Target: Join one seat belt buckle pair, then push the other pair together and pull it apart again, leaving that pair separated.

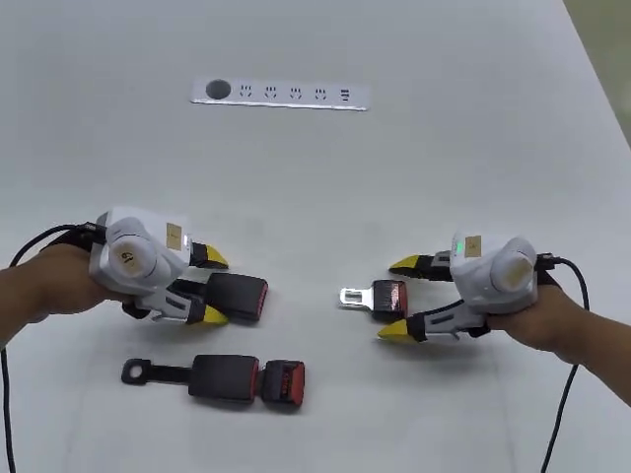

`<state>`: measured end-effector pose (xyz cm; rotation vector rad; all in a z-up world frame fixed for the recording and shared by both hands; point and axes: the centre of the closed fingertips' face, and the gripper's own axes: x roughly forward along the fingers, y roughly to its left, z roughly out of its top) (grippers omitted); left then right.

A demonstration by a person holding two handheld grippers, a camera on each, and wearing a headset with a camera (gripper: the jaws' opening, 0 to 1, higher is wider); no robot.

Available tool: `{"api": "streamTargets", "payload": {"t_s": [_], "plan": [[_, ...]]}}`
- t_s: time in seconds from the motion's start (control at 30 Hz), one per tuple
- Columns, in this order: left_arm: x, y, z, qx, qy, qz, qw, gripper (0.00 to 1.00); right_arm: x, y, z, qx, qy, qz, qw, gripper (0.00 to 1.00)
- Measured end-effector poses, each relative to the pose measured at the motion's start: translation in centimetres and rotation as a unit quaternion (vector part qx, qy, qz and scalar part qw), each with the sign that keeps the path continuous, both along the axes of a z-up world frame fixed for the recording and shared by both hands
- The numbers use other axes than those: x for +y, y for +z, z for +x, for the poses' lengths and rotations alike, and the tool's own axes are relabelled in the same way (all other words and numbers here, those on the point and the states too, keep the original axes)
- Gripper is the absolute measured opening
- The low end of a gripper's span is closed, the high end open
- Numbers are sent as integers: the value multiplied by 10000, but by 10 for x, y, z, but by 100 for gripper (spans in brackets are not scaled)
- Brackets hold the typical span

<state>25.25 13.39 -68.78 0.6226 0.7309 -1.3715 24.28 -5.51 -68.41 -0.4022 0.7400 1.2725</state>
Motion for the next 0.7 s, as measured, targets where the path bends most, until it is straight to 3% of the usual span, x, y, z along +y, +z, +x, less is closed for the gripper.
{"api": "streamTargets", "payload": {"t_s": [0.17,0.4,0.7], "plan": [[-3,1,0,-5,-139,-30,9999,39,1,3,1,-7,106,-50,9999,44],[-4,0,3,-22,-78,-46,10000,35,-2,2,8,80,110,-101,9999,35],[-4,-1,2,-23,-57,26,10000,35,-4,-2,11,38,198,-209,9996,35]]}}
